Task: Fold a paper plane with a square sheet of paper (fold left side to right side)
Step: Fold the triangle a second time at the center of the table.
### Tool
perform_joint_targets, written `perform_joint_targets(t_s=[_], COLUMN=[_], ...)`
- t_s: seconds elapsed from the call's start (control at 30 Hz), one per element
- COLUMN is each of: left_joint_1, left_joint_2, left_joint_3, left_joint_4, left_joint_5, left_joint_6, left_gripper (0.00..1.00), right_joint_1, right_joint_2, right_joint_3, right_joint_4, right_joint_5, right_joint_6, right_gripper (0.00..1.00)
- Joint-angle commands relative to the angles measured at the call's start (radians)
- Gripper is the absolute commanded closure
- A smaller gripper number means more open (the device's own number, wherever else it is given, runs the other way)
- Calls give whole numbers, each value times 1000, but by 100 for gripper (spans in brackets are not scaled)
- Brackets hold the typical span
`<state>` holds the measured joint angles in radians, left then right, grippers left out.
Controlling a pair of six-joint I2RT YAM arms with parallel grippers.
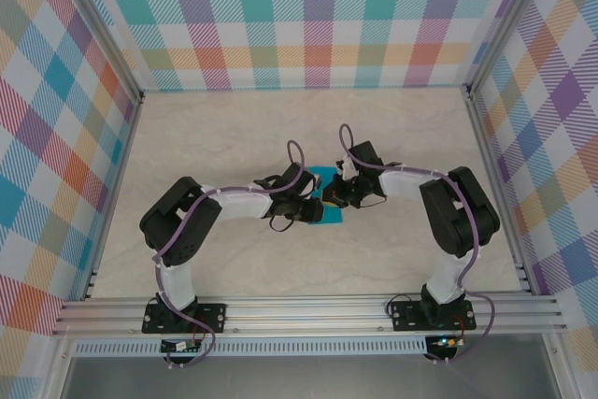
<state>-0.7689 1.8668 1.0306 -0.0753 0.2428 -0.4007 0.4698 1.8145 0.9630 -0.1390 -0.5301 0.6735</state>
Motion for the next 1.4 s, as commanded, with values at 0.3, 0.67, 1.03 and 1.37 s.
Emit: perform_joint_targets(t_s=[0.3,0.67,1.03,1.37], left_joint_1=[2,2,2,3], left_joint_2=[5,3,-3,-18], left_joint_3=[-33,-56,-61,-63], left_joint_4=[-63,-65,-60,-34], left_joint_5=[-11,-26,-26,-5], left_joint_6=[0,2,0,-11], left_gripper=[82,83,83,83], right_joint_1=[30,-6,-138,-160], right_joint_2=[83,63,39,-118], right_joint_3=[34,33,39,47], right_joint_4=[-36,-91,-90,-143], right_joint_5=[65,186,179,136], right_joint_6=[-24,-128,-180,-180], right_gripper=[100,100,100,99])
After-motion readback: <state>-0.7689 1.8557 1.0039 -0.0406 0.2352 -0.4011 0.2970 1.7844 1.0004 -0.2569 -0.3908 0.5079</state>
